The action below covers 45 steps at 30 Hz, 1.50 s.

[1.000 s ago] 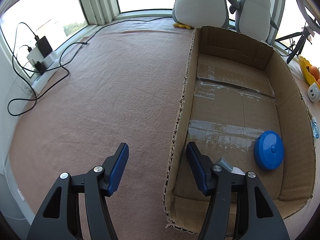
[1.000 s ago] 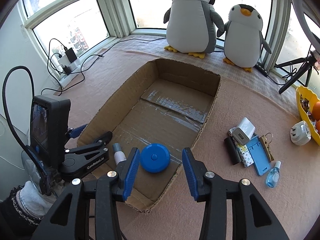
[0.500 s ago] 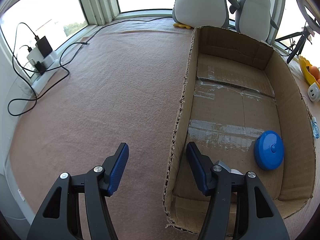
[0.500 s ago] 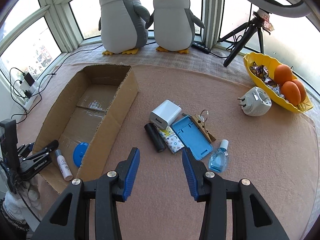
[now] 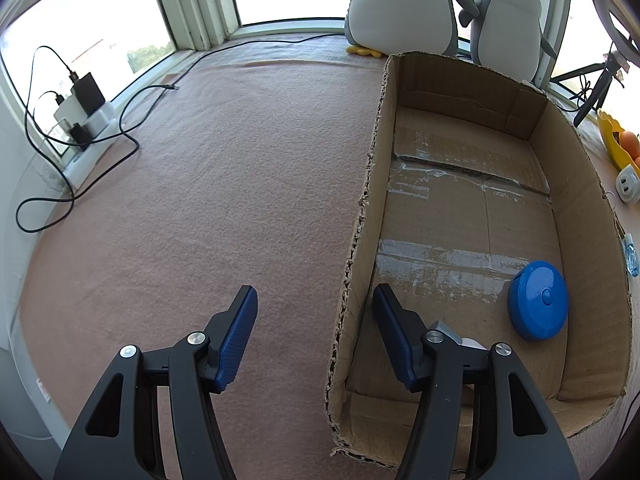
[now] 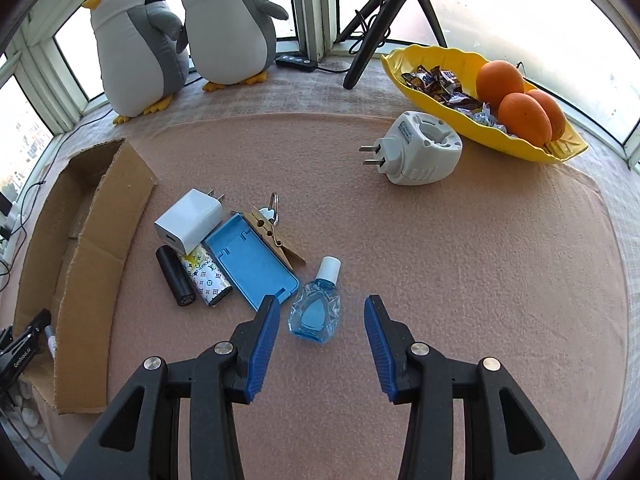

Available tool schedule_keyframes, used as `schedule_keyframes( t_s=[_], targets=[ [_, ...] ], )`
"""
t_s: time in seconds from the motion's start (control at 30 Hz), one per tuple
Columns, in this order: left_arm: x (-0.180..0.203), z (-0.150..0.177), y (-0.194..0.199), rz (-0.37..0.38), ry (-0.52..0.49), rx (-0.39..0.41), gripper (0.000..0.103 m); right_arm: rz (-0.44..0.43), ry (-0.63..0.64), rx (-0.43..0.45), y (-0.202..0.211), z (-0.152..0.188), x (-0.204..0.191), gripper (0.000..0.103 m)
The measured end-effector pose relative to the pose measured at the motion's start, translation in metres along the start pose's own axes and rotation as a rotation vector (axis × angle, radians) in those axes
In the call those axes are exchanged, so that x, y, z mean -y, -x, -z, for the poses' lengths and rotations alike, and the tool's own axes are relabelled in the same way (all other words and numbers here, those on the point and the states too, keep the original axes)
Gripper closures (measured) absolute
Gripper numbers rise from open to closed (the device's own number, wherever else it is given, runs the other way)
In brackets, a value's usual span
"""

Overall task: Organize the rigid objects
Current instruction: 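Move the right tool to the blue eye-drop bottle and grasp it, then carry the eye-drop bottle with the right tool into the box and release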

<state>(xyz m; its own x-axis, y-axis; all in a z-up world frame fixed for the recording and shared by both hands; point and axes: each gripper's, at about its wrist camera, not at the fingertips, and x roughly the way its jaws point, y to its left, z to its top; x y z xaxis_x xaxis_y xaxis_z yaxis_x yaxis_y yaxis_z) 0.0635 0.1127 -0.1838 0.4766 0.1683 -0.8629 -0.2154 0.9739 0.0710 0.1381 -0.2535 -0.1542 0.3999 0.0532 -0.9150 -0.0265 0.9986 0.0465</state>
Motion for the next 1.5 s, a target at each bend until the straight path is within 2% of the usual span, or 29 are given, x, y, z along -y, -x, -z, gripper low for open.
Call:
schedule_keyframes(
  t_s=[0.27,1.0,1.2,1.5],
  targets=[
    [0.000,0.000,0.000,0.000,0.000,0.000,0.043,-0.003,-0.009,-0.033,-0.019,0.001,0.004,0.063],
    [0.001,0.000,0.000,-0.001,0.001,0.000,0.043,0.005,0.016,-0.070,-0.034,0.000,0.004,0.063],
    [0.001,0.000,0.000,-0.001,0.001,0.000,0.043,0.019,0.033,-0.075,-0.035,0.000,0.008,0.074],
    [0.001,0.000,0.000,-0.001,0.001,0.000,0.043,0.035,0.046,-0.057,-0.030,0.003,0.008,0.075]
  ],
)
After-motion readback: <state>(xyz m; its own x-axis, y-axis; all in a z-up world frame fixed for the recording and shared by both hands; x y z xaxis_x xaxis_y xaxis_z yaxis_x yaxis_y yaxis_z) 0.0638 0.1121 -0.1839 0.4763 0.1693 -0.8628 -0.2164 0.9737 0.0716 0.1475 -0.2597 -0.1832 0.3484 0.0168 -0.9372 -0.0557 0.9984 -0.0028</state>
